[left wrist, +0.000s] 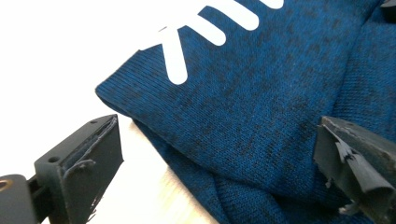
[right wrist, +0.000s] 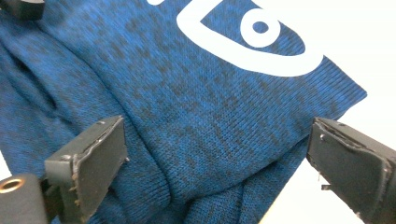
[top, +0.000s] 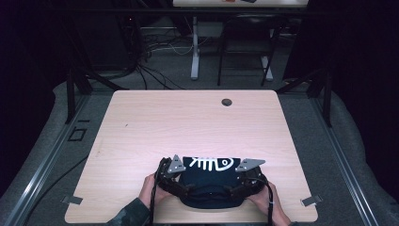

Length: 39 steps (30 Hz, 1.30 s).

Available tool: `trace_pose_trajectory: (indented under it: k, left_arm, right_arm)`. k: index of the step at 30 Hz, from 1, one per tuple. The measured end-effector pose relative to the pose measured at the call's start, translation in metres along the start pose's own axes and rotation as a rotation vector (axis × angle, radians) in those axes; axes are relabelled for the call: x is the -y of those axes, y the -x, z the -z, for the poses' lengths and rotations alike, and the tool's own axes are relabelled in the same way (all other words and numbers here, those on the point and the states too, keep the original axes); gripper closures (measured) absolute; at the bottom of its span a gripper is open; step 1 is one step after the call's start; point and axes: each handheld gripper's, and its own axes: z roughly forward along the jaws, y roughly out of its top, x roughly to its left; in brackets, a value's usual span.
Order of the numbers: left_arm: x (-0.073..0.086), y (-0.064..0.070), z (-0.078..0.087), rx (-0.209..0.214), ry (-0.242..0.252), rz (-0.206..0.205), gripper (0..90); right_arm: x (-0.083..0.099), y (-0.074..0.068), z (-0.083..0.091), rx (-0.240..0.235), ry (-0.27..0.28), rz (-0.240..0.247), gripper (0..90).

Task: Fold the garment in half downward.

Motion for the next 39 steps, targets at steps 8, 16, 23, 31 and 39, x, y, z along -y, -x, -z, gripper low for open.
trace_pose_trajectory:
  k: [8,16,23,31,39]
  left_arm:
    - [0.002,-0.017,0.022,-0.052,0.045,0.052,0.3]
    - [0.016,-0.044,0.039,-0.133,0.058,0.123,0.2]
    - [0.036,-0.070,0.046,-0.174,0.059,0.210,0.2]
    - [0.054,-0.091,0.042,-0.181,0.024,0.274,0.2]
    - [0.067,-0.105,0.037,-0.203,-0.007,0.314,0.1]
  right_arm:
    - [-0.004,0.008,0.027,0.045,0.083,-0.017,3.0]
    - [0.003,0.028,0.049,0.118,0.128,-0.065,2.9]
    - [0.016,0.050,0.057,0.173,0.137,-0.118,2.8]
    - [0.038,0.082,0.055,0.195,0.100,-0.223,0.9]
    - [0.054,0.101,0.049,0.238,0.069,-0.248,1.3]
